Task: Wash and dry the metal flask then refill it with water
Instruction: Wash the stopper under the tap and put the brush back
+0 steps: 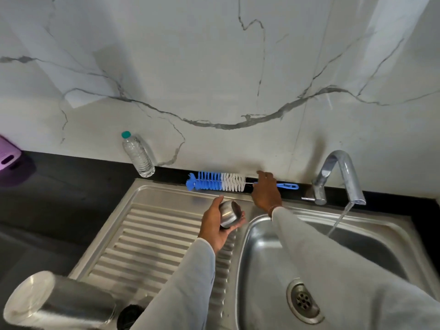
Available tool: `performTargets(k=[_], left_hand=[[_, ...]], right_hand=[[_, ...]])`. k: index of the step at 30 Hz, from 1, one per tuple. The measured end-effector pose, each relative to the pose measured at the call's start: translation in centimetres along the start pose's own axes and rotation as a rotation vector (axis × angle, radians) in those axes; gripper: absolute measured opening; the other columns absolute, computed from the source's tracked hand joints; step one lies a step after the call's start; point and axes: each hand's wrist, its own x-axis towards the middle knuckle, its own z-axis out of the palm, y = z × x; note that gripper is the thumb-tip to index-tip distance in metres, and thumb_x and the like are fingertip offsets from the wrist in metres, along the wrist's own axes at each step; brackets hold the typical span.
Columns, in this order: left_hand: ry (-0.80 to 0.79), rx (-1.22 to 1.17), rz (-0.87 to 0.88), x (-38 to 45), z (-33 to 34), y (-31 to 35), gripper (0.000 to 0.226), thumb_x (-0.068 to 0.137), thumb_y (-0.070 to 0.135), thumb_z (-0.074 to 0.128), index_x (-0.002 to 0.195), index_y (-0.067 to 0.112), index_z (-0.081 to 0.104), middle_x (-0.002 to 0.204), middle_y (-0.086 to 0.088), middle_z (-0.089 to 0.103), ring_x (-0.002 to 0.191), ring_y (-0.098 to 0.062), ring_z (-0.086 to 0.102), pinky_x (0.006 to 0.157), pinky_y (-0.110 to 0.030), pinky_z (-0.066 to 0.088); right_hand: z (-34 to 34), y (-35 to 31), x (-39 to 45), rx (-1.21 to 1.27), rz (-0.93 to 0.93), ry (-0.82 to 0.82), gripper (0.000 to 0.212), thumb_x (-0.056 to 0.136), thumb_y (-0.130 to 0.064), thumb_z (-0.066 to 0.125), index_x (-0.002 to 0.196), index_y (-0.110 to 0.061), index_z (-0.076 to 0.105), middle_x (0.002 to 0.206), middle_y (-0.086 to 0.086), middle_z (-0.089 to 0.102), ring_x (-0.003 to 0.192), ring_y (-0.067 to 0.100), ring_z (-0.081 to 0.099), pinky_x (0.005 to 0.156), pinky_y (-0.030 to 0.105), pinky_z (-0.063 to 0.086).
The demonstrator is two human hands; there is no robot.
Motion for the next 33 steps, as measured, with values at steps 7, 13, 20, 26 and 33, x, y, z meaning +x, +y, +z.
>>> performTargets(k=[7, 13, 20, 26, 33], left_hand=[[-0.04, 0.07, -0.031, 0.1, 3.1, -2.8, 0.054, 0.096, 0.043, 0.063, 0.129, 0.0, 0.063, 0.109, -0.023, 0.074, 0.094, -0.036, 0.073, 0.091, -0.048, 0.06], [-0.196, 0.108, -0.269, -2.3, 6.8, -8.2, 0.053, 0.102, 0.048, 0.049, 0.111, 0.0, 0.069, 0.097, -0.02, 0.076, 0.08, -0.03, 0.076, 0.07, -0.037, 0.062], [-0.125, 0.335, -0.15, -3.6, 10.0, -12.7, 0.042, 0.107, 0.039, 0.049, 0.127, 0.005, 0.063, 0.114, -0.025, 0.073, 0.094, -0.032, 0.072, 0.076, -0.043, 0.062], [-0.174, 0.492, -0.02, -4.5, 12.2, -12.7, 0.02, 0.104, 0.022, 0.059, 0.116, 0.01, 0.07, 0.108, -0.013, 0.077, 0.103, -0.027, 0.072, 0.095, -0.041, 0.06], [-0.262, 0.488, 0.037, -4.4, 12.5, -13.1, 0.029, 0.09, 0.015, 0.078, 0.118, 0.01, 0.071, 0.1, -0.008, 0.079, 0.091, -0.023, 0.074, 0.082, -0.032, 0.062]], right_hand=[[-3.5, 0.7, -14.5, 0.49, -0.035, -0.048, 0.055, 0.089, -0.019, 0.073, 0.138, -0.028, 0.049, 0.13, -0.01, 0.058, 0.104, 0.003, 0.062, 0.085, 0.015, 0.053], [-5.4, 5.0, -18.4, 0.604, 0.073, 0.04, 0.063, 0.069, -0.035, 0.092, 0.12, -0.043, 0.055, 0.107, -0.018, 0.068, 0.091, -0.002, 0.067, 0.08, 0.017, 0.056], [-10.0, 10.9, -18.3, 0.472, 0.218, 0.166, 0.059, 0.066, -0.03, 0.094, 0.115, -0.03, 0.062, 0.1, -0.012, 0.067, 0.091, 0.007, 0.065, 0.085, 0.025, 0.055], [-11.4, 12.2, -16.3, 0.344, 0.127, 0.183, 0.068, 0.067, -0.017, 0.091, 0.128, -0.019, 0.06, 0.122, 0.002, 0.052, 0.107, 0.016, 0.053, 0.092, 0.022, 0.042], [-11.6, 13.6, -17.1, 0.526, 0.074, 0.093, 0.068, 0.072, -0.008, 0.089, 0.132, -0.025, 0.06, 0.117, -0.012, 0.065, 0.103, -0.001, 0.061, 0.077, 0.002, 0.046]])
